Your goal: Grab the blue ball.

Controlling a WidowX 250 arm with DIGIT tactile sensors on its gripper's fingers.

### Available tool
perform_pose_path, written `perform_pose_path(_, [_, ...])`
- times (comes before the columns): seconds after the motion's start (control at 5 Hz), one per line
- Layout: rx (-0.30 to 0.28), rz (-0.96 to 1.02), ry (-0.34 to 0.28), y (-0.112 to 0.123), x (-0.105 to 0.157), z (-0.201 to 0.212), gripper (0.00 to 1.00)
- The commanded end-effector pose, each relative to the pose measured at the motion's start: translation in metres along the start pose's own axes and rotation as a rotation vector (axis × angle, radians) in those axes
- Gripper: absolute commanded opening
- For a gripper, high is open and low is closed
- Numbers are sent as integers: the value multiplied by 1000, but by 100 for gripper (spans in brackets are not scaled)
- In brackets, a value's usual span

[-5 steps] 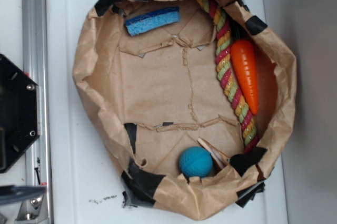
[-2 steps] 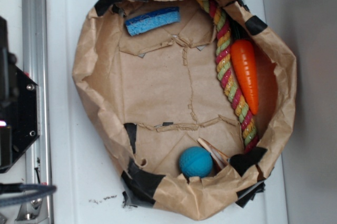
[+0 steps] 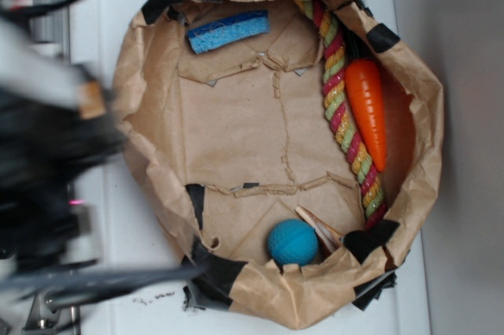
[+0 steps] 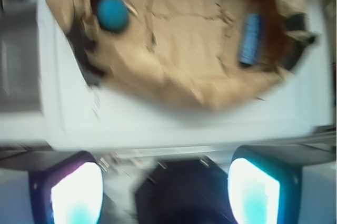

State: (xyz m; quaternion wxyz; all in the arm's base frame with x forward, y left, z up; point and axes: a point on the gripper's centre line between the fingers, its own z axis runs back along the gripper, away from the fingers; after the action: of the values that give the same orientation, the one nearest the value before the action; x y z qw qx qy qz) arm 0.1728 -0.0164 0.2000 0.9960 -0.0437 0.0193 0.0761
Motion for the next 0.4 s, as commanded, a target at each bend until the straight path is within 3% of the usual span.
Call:
perform_pose_path(0.0, [-99,457,-76,12,92,-8,100])
perform_pose_path(0.2, [-209,638,-55,16,107,-47,100])
